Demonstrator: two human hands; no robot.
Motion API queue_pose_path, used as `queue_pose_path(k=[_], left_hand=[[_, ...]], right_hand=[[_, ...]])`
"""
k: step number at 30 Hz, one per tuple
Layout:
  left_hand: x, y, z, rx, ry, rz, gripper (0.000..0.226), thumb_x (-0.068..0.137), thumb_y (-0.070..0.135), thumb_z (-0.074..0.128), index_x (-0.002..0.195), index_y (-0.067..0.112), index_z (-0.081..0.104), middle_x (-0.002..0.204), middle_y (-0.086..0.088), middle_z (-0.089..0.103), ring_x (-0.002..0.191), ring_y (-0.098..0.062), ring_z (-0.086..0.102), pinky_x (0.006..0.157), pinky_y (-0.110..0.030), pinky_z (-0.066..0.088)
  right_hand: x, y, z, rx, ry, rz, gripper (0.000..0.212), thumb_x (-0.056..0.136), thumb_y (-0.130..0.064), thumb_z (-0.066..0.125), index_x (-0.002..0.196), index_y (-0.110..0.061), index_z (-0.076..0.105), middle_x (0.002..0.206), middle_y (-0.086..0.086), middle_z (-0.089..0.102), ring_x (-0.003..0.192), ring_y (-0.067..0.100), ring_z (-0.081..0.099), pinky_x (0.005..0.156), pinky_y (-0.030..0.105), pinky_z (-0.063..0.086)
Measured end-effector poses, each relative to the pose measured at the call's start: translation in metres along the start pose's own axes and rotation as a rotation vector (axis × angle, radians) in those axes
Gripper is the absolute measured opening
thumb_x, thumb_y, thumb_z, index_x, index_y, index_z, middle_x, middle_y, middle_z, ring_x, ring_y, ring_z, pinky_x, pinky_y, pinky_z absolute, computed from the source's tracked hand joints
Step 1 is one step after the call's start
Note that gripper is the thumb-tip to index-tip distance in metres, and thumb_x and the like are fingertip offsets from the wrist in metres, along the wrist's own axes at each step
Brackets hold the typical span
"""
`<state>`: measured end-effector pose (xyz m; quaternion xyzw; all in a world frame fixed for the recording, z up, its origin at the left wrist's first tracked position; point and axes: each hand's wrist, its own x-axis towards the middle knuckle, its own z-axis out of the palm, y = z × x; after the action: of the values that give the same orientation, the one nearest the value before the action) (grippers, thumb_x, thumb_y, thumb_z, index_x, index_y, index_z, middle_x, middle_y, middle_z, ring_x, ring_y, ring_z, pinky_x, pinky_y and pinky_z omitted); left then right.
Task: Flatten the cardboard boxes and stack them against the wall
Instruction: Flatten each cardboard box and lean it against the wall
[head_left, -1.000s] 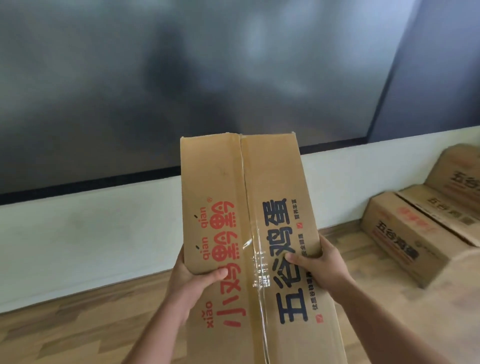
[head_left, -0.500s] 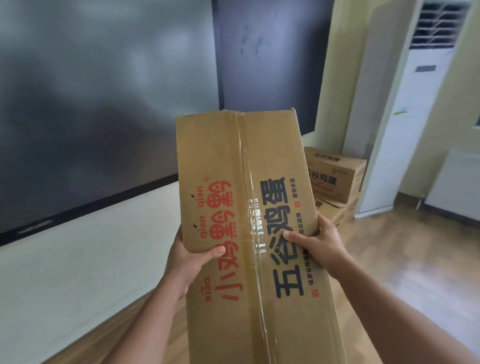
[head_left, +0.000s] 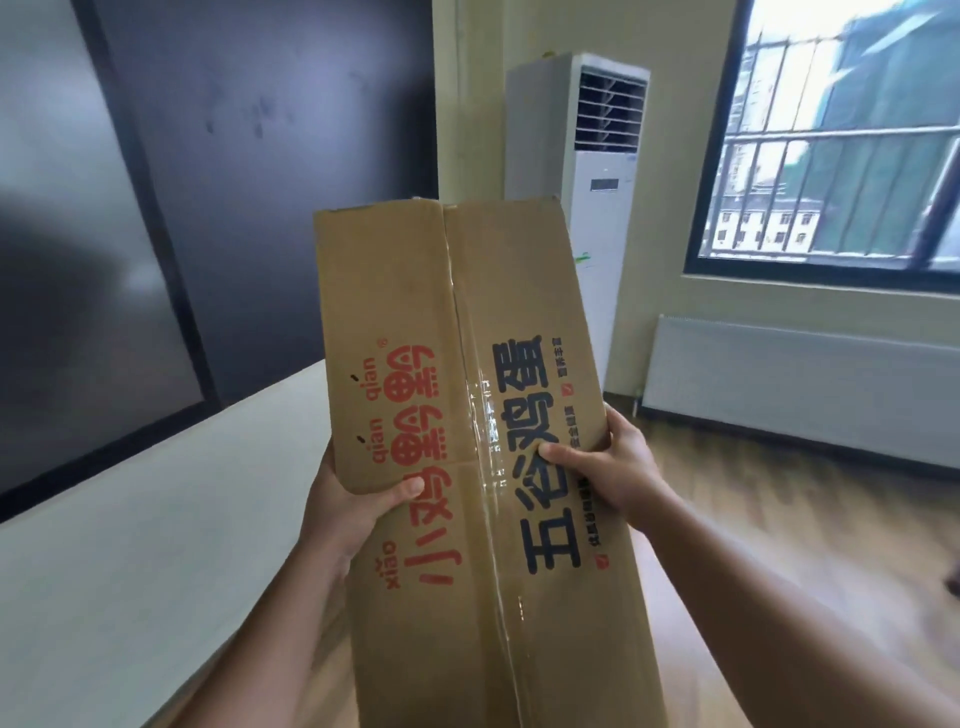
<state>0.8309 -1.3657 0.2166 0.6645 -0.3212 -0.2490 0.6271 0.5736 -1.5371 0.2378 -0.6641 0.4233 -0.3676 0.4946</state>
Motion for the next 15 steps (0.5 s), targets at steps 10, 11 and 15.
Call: queue_pose_path(k=[10, 11, 15], left_hand=[[0.183, 0.015, 0.137, -0.035, -0.139, 0.020, 0.087, 0.062, 0.023, 0.098, 0.136, 0.032, 0.052, 0.119, 0.006, 0.069, 0.111, -0.023, 0.067, 0.093, -0.049, 0.057], [0.202, 0.012, 0.153, -0.041, -0.148, 0.018, 0.091, 0.060, 0.023, 0.098, 0.138, 0.031, 0.052, 0.120, 0.005, 0.069, 0.112, -0.023, 0.067, 0.095, -0.051, 0.057], [0.270, -0.001, 0.212, -0.040, -0.140, 0.023, 0.093, 0.058, 0.026, 0.098, 0.138, 0.034, 0.051, 0.120, 0.007, 0.069, 0.113, -0.023, 0.067, 0.096, -0.053, 0.056]], right_hand=[[0.172, 0.010, -0.070, -0.004, 0.168, -0.008, 0.070, 0.061, -0.042, 0.101, 0.121, -0.035, 0.065, 0.108, -0.006, 0.079, 0.098, 0.019, 0.078, 0.083, 0.046, 0.067], [0.193, 0.016, -0.077, -0.004, 0.168, -0.006, 0.069, 0.062, -0.041, 0.101, 0.121, -0.035, 0.065, 0.108, -0.006, 0.079, 0.098, 0.019, 0.078, 0.083, 0.046, 0.067], [0.277, 0.037, -0.102, -0.022, 0.157, -0.010, 0.070, 0.066, -0.038, 0.099, 0.125, -0.032, 0.063, 0.110, -0.006, 0.078, 0.099, 0.018, 0.078, 0.083, 0.045, 0.067]])
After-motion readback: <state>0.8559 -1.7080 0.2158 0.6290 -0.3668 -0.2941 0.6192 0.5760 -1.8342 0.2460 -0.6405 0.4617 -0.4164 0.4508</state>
